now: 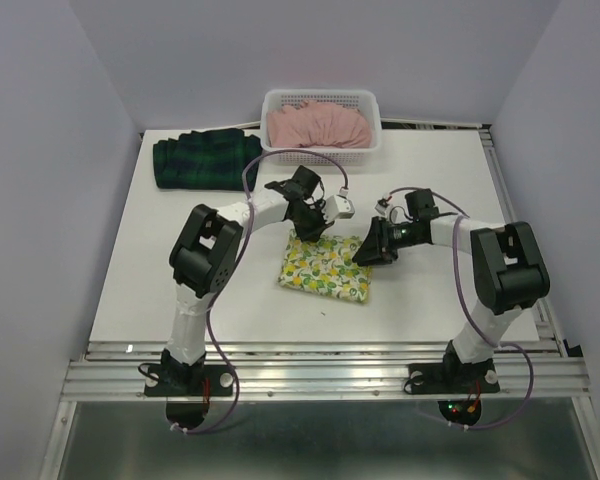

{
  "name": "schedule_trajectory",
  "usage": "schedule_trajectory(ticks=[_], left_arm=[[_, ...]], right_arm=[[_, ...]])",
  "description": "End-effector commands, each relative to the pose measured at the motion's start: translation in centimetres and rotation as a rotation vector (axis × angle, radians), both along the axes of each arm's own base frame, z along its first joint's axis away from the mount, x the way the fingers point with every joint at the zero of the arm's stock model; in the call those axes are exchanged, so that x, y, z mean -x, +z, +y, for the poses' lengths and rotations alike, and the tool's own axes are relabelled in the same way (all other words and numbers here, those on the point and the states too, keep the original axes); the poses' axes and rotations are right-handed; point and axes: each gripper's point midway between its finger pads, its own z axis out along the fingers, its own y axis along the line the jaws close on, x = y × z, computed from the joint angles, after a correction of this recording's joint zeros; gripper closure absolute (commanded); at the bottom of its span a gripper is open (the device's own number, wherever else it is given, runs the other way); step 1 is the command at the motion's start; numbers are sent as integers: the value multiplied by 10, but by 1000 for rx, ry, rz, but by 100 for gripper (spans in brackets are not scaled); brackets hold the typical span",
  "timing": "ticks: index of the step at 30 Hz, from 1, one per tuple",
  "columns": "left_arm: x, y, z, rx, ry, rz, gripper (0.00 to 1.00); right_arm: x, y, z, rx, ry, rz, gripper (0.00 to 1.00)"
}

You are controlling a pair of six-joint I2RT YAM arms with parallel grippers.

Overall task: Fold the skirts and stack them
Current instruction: Fold the skirt, then neatly place the folded skirt to the corner

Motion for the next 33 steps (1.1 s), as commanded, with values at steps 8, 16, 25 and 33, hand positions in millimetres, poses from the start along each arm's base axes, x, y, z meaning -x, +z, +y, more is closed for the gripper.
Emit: schedule_trajectory(ticks=[8, 16, 25, 33], left_arm=[[11, -29, 32, -84, 80, 144, 80], [-1, 104, 55, 56, 154, -343, 15], [32, 97, 103, 251, 637, 140, 2], [62, 35, 101, 346, 948, 525, 2]], right_arm=[[-22, -72, 13, 111, -81, 8, 59], [-17, -96, 5, 198, -86, 85, 59], [-17, -101, -3, 260, -100, 73, 59], [-17, -105, -9, 300, -120, 62, 59]])
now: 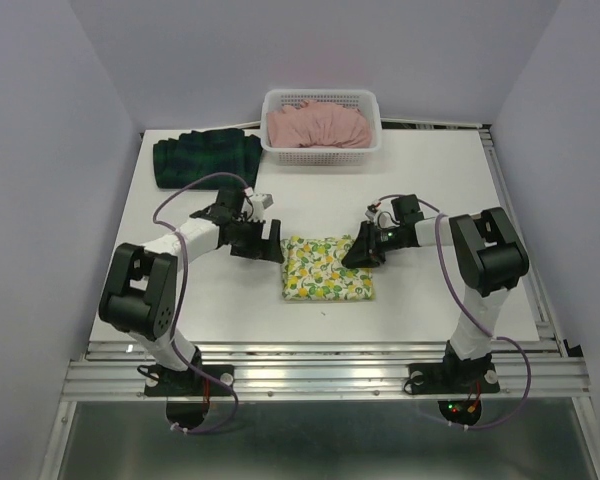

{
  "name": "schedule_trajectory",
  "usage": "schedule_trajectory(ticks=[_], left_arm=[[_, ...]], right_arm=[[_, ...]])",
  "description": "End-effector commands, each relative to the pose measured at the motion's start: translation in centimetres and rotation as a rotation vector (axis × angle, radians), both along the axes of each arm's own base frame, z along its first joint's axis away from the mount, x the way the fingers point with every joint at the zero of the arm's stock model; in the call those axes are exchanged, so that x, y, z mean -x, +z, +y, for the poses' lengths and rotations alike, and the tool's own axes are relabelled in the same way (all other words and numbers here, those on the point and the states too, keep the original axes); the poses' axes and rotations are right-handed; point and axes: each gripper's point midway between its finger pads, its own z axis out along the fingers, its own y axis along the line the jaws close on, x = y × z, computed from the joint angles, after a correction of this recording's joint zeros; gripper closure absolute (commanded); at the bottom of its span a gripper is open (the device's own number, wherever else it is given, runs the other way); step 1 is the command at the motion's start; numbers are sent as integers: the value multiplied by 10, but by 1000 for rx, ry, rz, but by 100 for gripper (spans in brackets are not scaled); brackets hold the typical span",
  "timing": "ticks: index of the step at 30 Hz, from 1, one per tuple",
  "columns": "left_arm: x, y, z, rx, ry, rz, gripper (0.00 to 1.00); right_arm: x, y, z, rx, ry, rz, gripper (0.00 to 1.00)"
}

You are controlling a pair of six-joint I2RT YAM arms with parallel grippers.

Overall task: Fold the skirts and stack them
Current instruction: Neatly place the folded skirt to the corner

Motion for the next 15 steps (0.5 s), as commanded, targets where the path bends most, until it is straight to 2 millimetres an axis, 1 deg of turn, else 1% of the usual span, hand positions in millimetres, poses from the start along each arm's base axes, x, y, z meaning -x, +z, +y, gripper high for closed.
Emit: schedule_trajectory(ticks=[1, 4, 5, 6, 9, 10, 11, 13, 15], left_arm=[[2, 1, -30, 180, 104, 118, 2], [12, -15, -36, 252, 108, 218, 2], [14, -17, -38, 280, 105, 241, 2], [16, -27, -37, 291, 117, 271, 2], [25, -40, -44, 348, 104, 359, 2], [24, -42, -46, 366, 96, 359, 2], [30, -47, -47, 379, 110, 393, 2], [34, -60, -48, 366, 118, 418, 2], [35, -66, -49, 359, 132, 434, 2]], right_arm=[[-4, -45, -27, 241, -61, -20, 59], [-3, -45, -28, 242, -54, -25, 60], [-3, -45, -28, 243, -50, -28, 59], [-3, -45, -28, 248, -50, -29, 60], [-1, -45, -29, 252, -48, -30, 59], [-1, -46, -30, 254, -48, -27, 59], [-1, -46, -30, 254, -49, -29, 59], [0, -46, -30, 257, -50, -28, 59], [-1, -46, -30, 257, -50, -34, 59]])
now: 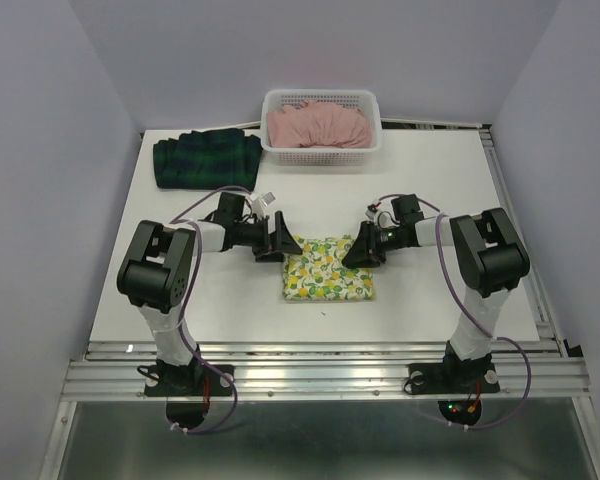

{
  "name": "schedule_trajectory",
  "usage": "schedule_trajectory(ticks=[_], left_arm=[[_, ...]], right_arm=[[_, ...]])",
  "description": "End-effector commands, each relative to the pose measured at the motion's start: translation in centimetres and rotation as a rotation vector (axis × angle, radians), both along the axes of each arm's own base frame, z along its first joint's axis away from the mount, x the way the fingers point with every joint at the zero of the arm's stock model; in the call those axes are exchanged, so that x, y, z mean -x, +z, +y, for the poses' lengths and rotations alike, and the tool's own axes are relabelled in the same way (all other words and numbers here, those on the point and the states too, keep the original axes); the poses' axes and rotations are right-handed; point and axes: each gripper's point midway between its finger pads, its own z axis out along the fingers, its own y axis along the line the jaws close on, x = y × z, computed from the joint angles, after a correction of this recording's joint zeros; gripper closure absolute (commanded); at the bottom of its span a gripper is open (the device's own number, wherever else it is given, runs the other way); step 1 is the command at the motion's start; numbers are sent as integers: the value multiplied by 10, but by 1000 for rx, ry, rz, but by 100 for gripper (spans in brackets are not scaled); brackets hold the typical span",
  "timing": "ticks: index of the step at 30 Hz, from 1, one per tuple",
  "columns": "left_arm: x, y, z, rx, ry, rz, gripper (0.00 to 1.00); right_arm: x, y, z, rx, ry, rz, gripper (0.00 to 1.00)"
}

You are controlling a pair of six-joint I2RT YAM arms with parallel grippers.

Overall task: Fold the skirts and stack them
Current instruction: Neatly place the folded skirt to the corner

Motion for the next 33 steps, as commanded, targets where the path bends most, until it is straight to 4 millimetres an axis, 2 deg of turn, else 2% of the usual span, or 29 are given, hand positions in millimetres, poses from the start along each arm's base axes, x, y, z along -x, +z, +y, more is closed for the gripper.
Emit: schedule_trajectory(ticks=[1, 5, 9, 14, 17, 21, 24, 25, 29, 30, 32, 33], left_arm=[[33, -61, 8, -106, 28, 190, 4], [35, -74, 3, -129, 29, 224, 14], [31, -87, 6, -171, 51, 235, 27], [16, -87, 9, -211, 75, 191, 34], [0, -79, 18, -264, 98, 121, 51], [-25, -53, 20, -245, 112, 21, 75], [-39, -44, 16, -248, 83, -19, 100], [-37, -47, 17, -262, 56, -11, 100], [-54, -38, 26, -348, 19, -101, 100], [-53, -42, 39, -425, 22, -92, 100], [-72, -37, 57, -539, 10, -172, 100], [-69, -34, 65, -578, -5, -173, 100]], right_arm=[[-1, -46, -29, 239, -52, -19, 59], [1, -48, -29, 240, -50, -12, 59], [2, -49, -29, 241, -49, -8, 60], [3, -49, -26, 240, -36, -8, 60], [4, -49, -27, 243, -37, -7, 60], [6, -49, -27, 241, -34, -8, 60], [3, -46, -26, 238, -35, -19, 60], [3, -44, -26, 233, -34, -20, 60], [-7, -28, -21, 207, -26, -70, 58], [-14, -19, -20, 205, -22, -102, 55], [-24, -10, -20, 212, -18, -150, 53], [-27, -3, -21, 219, -19, -170, 50]])
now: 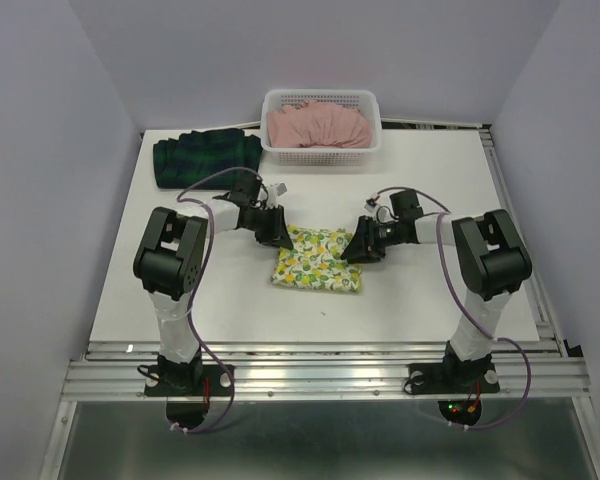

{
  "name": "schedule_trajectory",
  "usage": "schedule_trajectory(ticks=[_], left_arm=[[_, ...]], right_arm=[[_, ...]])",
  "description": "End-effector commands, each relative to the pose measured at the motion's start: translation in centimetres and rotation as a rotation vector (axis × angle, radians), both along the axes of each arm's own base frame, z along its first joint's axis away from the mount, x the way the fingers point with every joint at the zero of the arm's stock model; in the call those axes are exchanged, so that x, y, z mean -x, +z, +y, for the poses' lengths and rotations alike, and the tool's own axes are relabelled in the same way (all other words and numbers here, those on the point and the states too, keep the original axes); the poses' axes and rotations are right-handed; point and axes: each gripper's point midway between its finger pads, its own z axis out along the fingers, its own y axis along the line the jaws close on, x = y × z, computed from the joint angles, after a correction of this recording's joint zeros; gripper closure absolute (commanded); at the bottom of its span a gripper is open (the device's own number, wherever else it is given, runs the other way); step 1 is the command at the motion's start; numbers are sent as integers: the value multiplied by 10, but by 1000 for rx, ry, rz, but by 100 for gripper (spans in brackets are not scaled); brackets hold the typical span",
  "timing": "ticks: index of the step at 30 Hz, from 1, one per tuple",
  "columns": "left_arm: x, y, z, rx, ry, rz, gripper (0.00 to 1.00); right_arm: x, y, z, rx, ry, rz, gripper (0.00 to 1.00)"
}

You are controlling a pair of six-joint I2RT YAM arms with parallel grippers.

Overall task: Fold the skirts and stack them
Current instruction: Neatly place the folded skirt to the corner

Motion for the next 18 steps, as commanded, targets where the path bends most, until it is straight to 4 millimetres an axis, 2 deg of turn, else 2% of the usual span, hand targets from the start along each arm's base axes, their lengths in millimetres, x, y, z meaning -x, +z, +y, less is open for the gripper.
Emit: schedule_trajectory(ticks=[1, 3, 5, 6, 11, 12, 14, 15, 16, 18], left_arm=[[-33, -5, 72, -373, 8, -155, 100], [-48, 8, 92, -480, -14, -253, 100], [-57, 30, 104, -548, -26, -330, 100], [-70, 48, 115, -617, -39, -405, 100], [-105, 101, 148, -833, -55, -614, 100], [-109, 108, 151, -853, -60, -640, 100], [-123, 126, 154, -896, -87, -719, 100], [-130, 131, 155, -919, -108, -748, 100], [-137, 140, 155, -923, -111, -775, 100], [-147, 146, 154, -935, -113, -800, 100]], right_arm=[[-23, -4, -23, 190, -36, -125, 47], [-30, 1, -27, 218, -37, -170, 42], [-36, 9, -29, 234, -41, -203, 37], [-37, 11, -30, 243, -42, -215, 36], [-37, 11, -32, 254, -44, -222, 29], [-36, 11, -32, 255, -45, -220, 29], [-36, 9, -33, 259, -45, -221, 18], [-35, 8, -34, 263, -48, -217, 4], [-35, 7, -34, 267, -49, -215, 0], [-34, 6, -35, 270, -50, -214, 0]])
